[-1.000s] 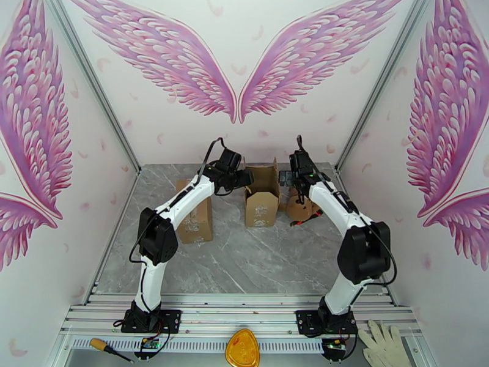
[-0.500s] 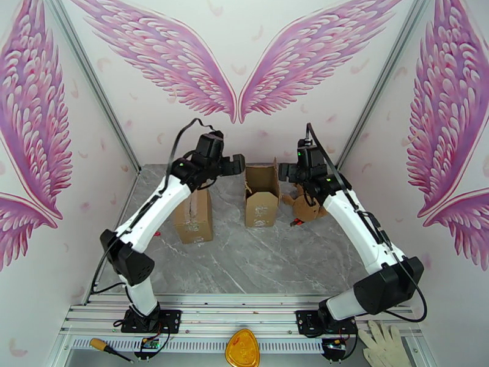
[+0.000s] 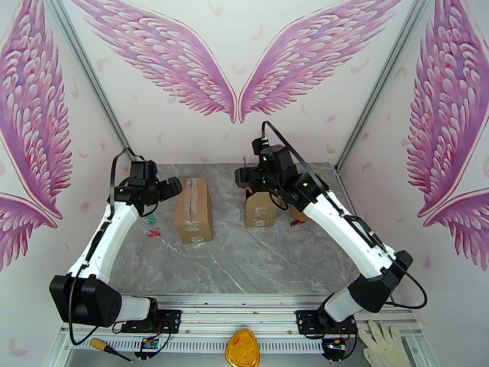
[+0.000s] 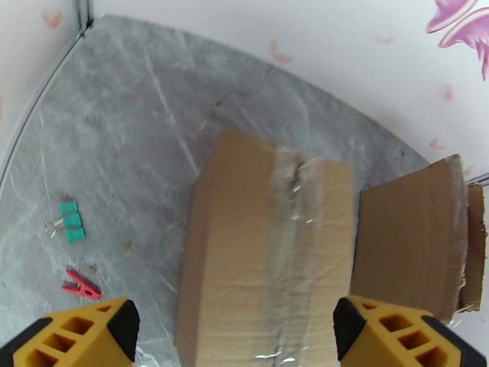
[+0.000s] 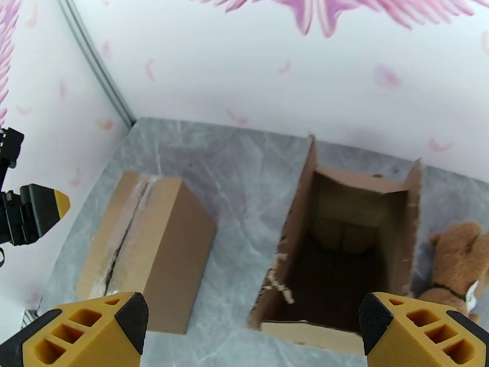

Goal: Unpack the express box

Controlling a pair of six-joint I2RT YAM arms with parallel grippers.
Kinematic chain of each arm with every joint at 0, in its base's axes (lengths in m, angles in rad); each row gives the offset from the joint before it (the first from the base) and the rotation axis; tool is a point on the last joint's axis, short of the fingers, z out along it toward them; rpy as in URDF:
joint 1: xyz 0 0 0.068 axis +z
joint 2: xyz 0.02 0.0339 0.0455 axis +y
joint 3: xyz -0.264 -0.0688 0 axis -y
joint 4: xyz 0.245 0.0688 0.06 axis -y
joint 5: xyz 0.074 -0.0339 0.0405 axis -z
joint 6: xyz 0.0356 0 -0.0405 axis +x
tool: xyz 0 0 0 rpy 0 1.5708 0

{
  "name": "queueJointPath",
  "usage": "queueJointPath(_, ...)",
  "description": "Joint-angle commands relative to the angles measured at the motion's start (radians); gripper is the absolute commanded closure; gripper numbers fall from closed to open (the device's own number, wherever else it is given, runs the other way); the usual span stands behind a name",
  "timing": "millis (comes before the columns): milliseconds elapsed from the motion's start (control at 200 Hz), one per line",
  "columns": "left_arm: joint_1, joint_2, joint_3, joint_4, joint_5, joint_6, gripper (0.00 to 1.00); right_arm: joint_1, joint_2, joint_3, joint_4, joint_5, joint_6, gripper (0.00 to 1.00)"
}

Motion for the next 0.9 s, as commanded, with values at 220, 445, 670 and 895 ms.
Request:
queueJointPath(220,0.011,0.011,-0.164,0.116,0.240,0.055,0.13,0.015,-0.073,-0.102,-0.020,-0.028,0.090,0.05)
queueJointPath(445,-0.033,0.071,-0.189,0.128,0.316,0.085,0.19,0.012,-0.134,-0.173,-0.035,0.011,0.125,0.04)
queueJointPath(670,-0.102,0.085,-0.248,0.165,0.319,0.048,0.22,-0.090,-0.313,-0.306,-0.122,0.072,0.257,0.13)
queueJointPath(895,-0.210,0.088,-0.266,0.184,0.295,-0.032,0.24,-0.301,-0.526,-0.546,-0.206,0.002,0.343,0.23)
